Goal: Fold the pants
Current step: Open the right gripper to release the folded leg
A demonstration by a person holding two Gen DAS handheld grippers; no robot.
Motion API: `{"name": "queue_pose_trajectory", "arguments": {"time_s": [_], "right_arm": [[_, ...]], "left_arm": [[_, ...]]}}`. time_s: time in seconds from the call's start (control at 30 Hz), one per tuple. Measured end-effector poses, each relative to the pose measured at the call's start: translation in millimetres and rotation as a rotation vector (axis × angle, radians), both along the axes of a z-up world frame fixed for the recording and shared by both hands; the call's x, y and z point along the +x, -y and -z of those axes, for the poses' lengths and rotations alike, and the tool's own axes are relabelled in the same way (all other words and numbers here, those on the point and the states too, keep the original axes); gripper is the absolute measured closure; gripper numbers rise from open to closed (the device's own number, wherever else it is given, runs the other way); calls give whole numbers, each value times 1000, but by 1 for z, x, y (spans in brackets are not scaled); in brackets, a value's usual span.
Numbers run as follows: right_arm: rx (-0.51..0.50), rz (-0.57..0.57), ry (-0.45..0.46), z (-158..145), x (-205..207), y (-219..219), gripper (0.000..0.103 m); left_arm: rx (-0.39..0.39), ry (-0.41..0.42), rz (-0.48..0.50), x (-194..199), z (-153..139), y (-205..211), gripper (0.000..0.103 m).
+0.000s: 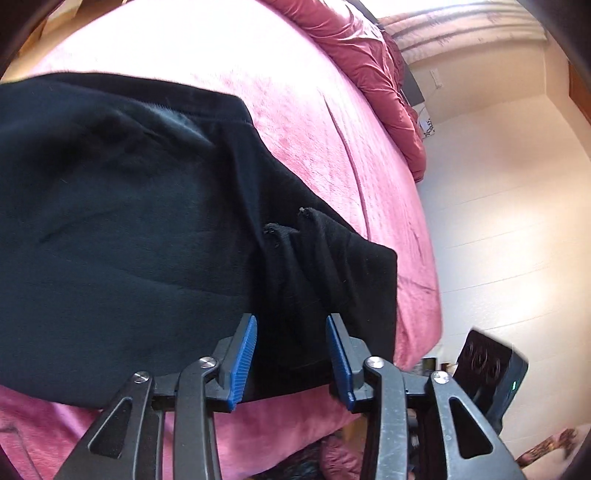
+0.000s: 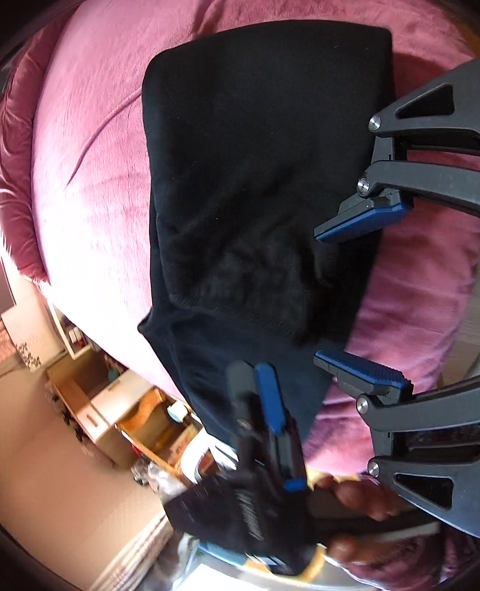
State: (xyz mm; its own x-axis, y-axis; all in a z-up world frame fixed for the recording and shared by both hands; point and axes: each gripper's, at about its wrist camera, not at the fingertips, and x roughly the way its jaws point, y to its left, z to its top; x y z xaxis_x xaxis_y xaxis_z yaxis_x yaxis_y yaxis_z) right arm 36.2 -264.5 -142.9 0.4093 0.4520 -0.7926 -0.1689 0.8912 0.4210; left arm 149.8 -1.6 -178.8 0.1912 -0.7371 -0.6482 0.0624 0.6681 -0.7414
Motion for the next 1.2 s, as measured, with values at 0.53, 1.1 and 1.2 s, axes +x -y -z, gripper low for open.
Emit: {"name": "queue_pose_trajectory", "arguments": {"time_s": [0.53, 1.1, 1.2], "right_arm": [[-40, 314, 18, -14, -45, 91, 45], [-214, 290, -47, -3, -27, 93, 58], [-196, 287, -7, -17, -24, 95, 58]], "left_arm": [[118, 75, 124, 15, -1, 58, 89], [489, 291, 163, -21, -10, 81, 82], [543, 344, 133, -31, -16, 85, 75]]}}
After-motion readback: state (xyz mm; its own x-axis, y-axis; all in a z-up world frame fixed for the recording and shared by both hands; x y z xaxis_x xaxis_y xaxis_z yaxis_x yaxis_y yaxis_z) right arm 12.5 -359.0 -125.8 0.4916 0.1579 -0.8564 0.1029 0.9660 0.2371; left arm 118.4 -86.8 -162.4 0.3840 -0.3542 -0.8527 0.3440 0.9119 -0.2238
